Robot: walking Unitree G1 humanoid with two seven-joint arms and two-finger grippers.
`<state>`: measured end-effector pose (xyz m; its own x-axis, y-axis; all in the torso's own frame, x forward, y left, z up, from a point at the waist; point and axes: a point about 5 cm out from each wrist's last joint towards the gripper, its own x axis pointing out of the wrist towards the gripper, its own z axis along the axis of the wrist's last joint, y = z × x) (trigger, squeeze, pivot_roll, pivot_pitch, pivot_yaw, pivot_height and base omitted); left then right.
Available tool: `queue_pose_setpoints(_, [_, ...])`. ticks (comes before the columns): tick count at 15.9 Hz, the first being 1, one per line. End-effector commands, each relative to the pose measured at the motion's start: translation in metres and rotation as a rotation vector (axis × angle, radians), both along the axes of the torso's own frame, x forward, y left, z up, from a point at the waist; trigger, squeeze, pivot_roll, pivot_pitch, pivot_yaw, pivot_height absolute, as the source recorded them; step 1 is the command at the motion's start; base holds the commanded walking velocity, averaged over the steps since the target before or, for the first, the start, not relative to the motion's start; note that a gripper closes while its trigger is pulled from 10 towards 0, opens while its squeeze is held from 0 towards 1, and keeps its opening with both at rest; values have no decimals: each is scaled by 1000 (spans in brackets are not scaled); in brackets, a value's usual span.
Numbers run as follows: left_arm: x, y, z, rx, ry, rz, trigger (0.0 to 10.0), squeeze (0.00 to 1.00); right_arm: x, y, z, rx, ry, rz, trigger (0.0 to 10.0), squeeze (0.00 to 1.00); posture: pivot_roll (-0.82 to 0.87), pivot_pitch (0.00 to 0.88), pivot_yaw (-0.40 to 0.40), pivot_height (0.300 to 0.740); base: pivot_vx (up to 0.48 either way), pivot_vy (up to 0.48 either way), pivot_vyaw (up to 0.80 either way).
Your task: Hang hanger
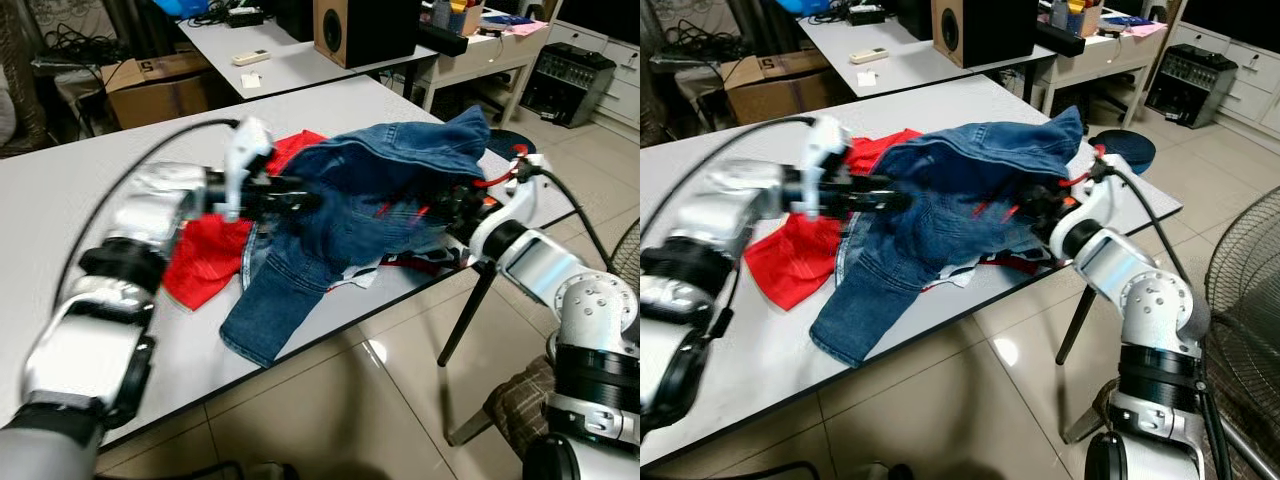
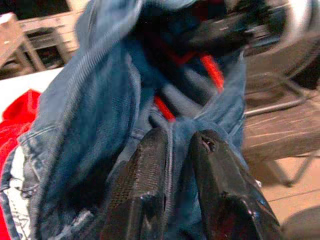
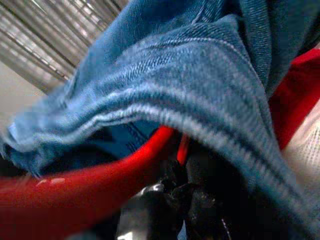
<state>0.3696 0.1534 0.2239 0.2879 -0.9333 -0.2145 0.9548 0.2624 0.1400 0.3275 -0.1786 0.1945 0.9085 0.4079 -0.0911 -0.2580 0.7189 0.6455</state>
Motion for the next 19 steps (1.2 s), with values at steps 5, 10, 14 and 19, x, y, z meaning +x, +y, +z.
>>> queue_pose_setpoints(5, [-1,33,15,-25,-44,149,10000,0,5,5,18,-53,-68,50,10000,0,26,0,35,740,0,0,0])
queue_pose_setpoints(10, [-23,81,50,-306,-95,400,10000,0,-19,31,34,-135,-162,294,10000,0,27,0,55,740,0,0,480])
queue_pose_setpoints(14, [-31,126,43,-151,-215,788,10000,0,-48,42,47,-204,-228,489,10000,0,34,0,35,740,0,0,800])
queue_pose_setpoints(19, [-71,88,70,-256,-248,573,10000,0,-84,52,24,-480,-234,764,10000,0,52,0,-5,740,0,0,800])
